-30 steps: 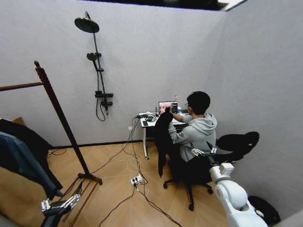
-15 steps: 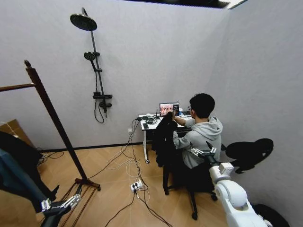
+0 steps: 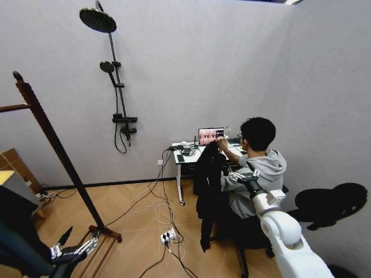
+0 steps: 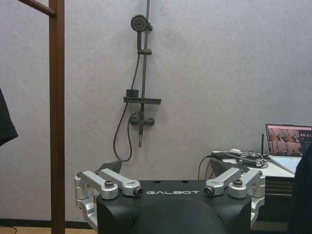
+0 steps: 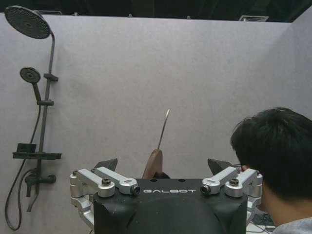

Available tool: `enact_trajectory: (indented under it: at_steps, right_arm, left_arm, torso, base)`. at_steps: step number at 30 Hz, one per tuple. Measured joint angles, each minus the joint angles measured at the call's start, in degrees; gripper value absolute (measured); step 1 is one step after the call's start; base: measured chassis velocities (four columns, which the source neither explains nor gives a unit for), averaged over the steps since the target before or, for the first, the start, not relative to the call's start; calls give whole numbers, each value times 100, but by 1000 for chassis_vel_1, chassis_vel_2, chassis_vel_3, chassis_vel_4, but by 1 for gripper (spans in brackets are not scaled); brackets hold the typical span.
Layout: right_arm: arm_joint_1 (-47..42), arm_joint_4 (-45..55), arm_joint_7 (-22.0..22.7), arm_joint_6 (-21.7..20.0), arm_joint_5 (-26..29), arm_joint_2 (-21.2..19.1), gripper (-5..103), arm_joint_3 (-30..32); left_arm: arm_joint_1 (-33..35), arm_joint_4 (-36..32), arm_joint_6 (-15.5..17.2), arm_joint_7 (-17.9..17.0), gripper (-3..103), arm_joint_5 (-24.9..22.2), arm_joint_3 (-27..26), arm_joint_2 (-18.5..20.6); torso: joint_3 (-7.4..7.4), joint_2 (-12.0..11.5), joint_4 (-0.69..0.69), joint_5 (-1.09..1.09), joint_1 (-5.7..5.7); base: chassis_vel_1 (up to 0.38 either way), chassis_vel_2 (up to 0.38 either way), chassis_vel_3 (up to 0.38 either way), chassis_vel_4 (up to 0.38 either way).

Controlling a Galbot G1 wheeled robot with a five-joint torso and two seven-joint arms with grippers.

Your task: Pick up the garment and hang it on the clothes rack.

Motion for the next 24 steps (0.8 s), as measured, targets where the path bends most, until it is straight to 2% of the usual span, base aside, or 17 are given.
enact_trajectory:
  at_steps: [3, 4, 10, 13, 16, 17, 18, 20, 24]
  right_arm:
    - [438, -326, 145, -118, 79, -108, 100, -147]
    - [868, -665, 263, -220, 101, -188, 100, -294]
    - [1545, -1320, 445, -400, 175, -245, 100, -552]
    - [1832, -1685, 278, -400, 347, -232, 100, -684]
    - [2070, -1936, -482, -313, 647, -295, 100, -829]
    - [2070, -1936, -482, -313, 647, -295, 100, -829]
    - [2073, -1930, -714, -322, 732, -319, 100, -855]
    - [2083, -1922, -776, -346, 771, -321, 100, -891]
    - [2310, -2172, -507, -393, 828, -247, 100, -1081]
  left_arm:
    - [0, 0, 0, -1, 100, 0, 0, 0]
    - [0, 0, 0, 1, 100, 0, 0, 0]
    - [-1, 0, 0, 0, 100, 0, 0, 0]
    - [-1, 0, 1, 1, 100, 0, 0, 0]
    - [-1, 0, 0, 0, 100, 0, 0, 0]
    - [-1, 0, 0, 0, 100, 0, 0, 0]
    - [-1, 0, 0, 0, 100, 0, 0, 0]
    - [-1, 0, 1, 0, 100, 0, 0, 0]
    - [-1, 0, 0, 0, 100, 0, 0, 0]
  torso:
    - [1, -1, 2, 3, 1]
    - [1, -1, 3, 1, 2]
    - [3, -4, 2, 2, 9]
    - [3, -4, 2, 1, 9]
    - [2, -3, 3, 0, 7]
    - [2, -3, 3, 0, 7]
    - [2, -4, 2, 1, 7]
    - [2, -3, 0, 2, 7]
    - [2, -3, 2, 1, 7]
  base:
    - [40, -30, -56, 41]
    - [0, 0, 0, 0]
    - [0, 0, 0, 0]
    - [0, 0, 0, 0]
    - [0, 0, 0, 0]
    - [0, 0, 0, 0]
    - [0, 0, 0, 0]
    - [0, 0, 0, 0]
    - [0, 0, 0, 0]
